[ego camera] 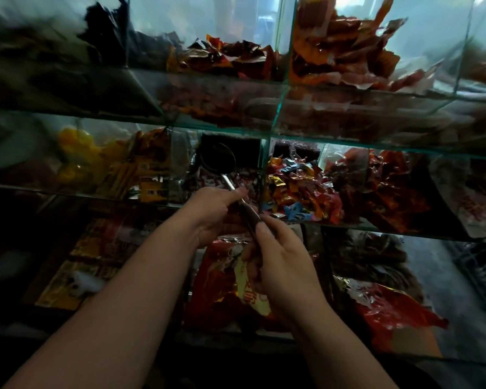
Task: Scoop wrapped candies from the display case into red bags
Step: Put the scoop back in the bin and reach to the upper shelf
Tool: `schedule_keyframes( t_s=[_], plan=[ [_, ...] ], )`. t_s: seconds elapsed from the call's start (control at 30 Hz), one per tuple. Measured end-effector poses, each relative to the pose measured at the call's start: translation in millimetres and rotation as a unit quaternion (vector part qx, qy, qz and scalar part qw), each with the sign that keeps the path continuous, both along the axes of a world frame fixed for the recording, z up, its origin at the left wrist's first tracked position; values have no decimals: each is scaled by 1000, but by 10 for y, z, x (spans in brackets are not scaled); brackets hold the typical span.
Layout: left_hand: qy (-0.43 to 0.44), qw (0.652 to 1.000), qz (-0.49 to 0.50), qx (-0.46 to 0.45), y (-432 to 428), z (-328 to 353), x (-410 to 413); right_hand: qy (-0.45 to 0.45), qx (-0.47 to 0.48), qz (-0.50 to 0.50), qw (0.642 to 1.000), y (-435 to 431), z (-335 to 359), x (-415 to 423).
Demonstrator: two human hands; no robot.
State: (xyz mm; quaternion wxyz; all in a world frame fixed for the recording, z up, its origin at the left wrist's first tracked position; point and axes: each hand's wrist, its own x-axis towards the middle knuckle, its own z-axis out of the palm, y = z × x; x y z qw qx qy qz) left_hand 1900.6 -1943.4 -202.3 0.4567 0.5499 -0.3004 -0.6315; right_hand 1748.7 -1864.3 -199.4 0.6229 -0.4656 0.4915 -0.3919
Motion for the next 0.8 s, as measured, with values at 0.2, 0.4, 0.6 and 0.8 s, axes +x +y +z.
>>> schedule_keyframes(
  t_s=[0.2, 0.4, 0.6, 0.8],
  plan=[
    [-184, 973, 128, -59, 176, -228, 367, 127, -44, -25, 991, -869, -205, 516],
    [-168, 974, 123, -94, 404, -401, 415, 327, -42, 88, 940, -1339, -206, 665],
    [-213, 953, 146, -160, 406, -198, 244, 578, -302, 21, 758, -1045, 174, 388],
    [-256, 905, 128, -313, 404, 331, -258, 201, -439, -218, 849, -603, 594, -503]
  ],
)
